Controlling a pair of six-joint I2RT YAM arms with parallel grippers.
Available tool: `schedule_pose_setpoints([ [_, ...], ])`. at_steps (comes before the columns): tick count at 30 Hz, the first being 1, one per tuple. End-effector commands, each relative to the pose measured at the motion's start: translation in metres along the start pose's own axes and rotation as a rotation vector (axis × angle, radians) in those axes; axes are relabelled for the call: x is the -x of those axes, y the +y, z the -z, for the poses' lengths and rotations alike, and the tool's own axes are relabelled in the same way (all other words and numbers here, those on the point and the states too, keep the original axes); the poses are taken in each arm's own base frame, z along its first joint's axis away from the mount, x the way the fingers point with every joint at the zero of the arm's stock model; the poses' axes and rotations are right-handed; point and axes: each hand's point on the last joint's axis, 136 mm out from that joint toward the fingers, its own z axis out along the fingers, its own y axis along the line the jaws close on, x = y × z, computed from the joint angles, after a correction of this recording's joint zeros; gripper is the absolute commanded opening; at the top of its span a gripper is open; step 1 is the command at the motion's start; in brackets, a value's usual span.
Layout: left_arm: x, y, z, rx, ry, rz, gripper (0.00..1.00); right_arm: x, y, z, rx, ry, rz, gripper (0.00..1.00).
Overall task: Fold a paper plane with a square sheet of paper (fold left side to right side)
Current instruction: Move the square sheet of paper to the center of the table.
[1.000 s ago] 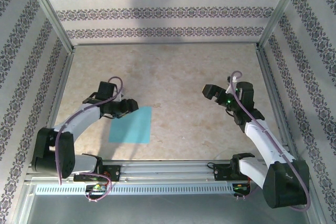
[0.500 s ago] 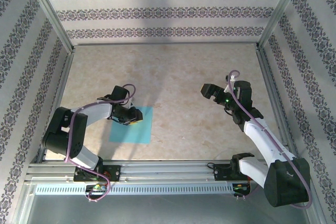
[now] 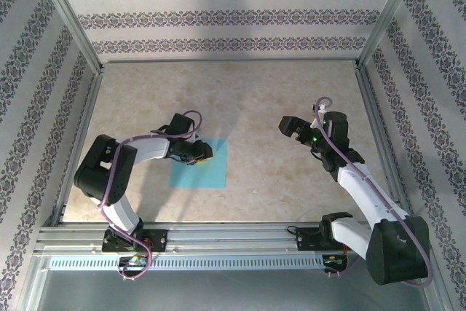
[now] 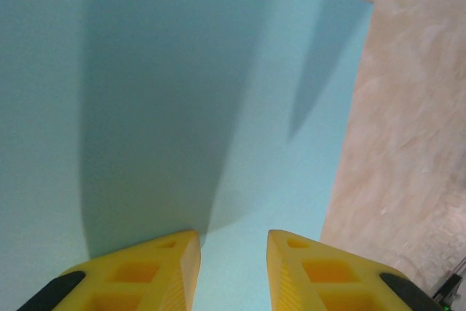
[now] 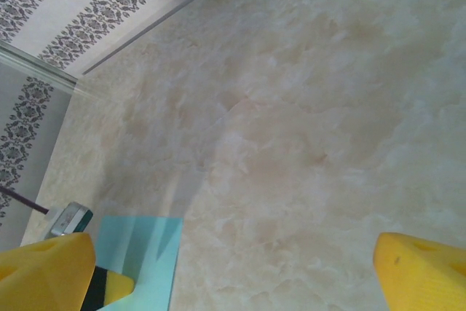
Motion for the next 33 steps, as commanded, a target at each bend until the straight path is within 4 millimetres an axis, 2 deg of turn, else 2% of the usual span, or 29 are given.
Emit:
schedule_pose_setpoints([
  [1, 0.007, 0.003, -0.023, 0.055, -0.017, 0.037, 0.33, 0.005, 0.007, 0.0, 0.003, -0.013, 0.034, 0.98],
  [9, 0.039, -0.031, -0.046, 0.032, -0.059, 0.017, 0.33, 0.002, 0.001, 0.0, -0.02, -0.01, 0.034, 0.98],
  [18, 0.056, -0.056, -0.061, -0.001, -0.054, -0.014, 0.33, 0.002, -0.001, 0.001, -0.039, -0.005, 0.037, 0.98],
  [23, 0.061, -0.068, -0.053, -0.017, -0.059, -0.036, 0.34, 0.004, -0.001, -0.001, -0.038, 0.001, 0.037, 0.98],
  [26, 0.064, -0.082, -0.042, -0.042, -0.063, -0.059, 0.38, 0.004, 0.003, -0.005, -0.032, 0.02, 0.04, 0.98],
  [30, 0.067, -0.102, -0.018, -0.064, -0.083, -0.116, 0.42, 0.002, 0.014, -0.015, -0.04, 0.077, 0.081, 0.93],
  [33, 0.068, -0.103, 0.005, -0.049, -0.107, -0.146, 0.43, -0.003, 0.022, -0.026, -0.057, 0.146, 0.12, 0.9],
])
